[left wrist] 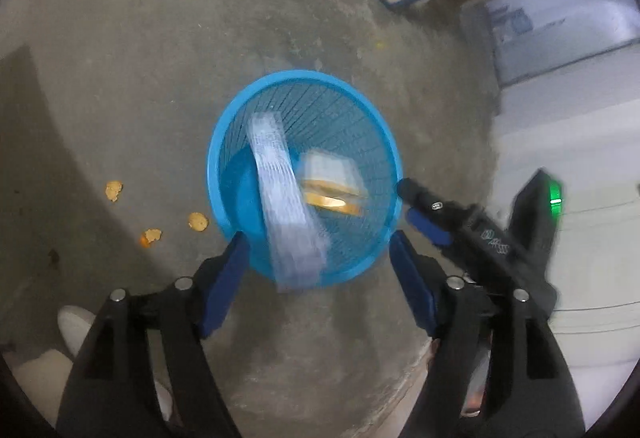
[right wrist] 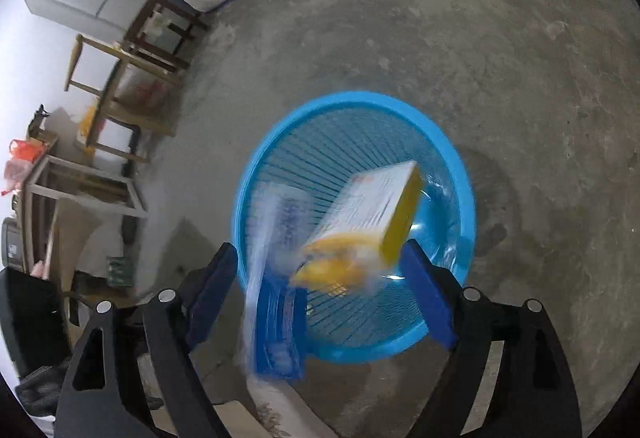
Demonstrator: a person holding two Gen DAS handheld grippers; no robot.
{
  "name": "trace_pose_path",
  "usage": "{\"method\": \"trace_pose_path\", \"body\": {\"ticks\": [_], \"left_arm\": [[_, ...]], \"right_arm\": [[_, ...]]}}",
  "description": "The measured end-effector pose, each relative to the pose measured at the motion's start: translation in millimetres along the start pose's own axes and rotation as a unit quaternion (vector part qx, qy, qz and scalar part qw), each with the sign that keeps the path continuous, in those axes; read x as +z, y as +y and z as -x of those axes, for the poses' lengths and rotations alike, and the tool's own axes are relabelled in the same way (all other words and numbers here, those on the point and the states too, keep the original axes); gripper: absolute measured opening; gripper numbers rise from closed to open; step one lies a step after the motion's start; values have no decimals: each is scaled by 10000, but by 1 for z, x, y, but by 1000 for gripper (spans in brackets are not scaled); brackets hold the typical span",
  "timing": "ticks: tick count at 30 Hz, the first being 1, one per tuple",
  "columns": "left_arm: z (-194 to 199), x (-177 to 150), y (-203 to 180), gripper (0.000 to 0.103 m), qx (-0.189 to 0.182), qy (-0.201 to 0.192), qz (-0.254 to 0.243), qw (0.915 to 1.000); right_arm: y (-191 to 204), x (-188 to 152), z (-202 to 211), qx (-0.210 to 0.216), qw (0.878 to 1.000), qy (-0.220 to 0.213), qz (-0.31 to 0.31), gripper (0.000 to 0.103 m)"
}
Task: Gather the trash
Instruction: 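Carry both boxes over the blue wastebasket and open both tools to drop them, then swing both tools back toward the table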
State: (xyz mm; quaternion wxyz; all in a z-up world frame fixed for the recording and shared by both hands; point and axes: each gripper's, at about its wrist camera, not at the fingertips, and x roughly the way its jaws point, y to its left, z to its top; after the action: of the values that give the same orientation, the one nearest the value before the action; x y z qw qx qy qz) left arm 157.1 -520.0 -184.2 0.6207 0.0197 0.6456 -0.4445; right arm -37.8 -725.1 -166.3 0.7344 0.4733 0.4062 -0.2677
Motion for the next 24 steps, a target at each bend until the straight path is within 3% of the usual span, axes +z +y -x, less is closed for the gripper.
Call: {"method": "trace_pose_path", "body": {"ticks": [7,16,21,24], "left_arm": [[24,-20,3,69,-4,-252,-228,9994],[67,-63,-16,69,-86,-453,-956,9943],[112,-103,-36,69,-186,-822,-1426,9862],[145,-128,-43,69,18,-1299,-1635,9780]], "right_arm": [[-3,-20,7,-67,9998,-131,126,81],[15,-46,86,-241,9938,-969,491,81],[48,-63,134,-292,9841,-1460,967,83],[75,-75,162,-226,9739,-1810,1352,89]]}}
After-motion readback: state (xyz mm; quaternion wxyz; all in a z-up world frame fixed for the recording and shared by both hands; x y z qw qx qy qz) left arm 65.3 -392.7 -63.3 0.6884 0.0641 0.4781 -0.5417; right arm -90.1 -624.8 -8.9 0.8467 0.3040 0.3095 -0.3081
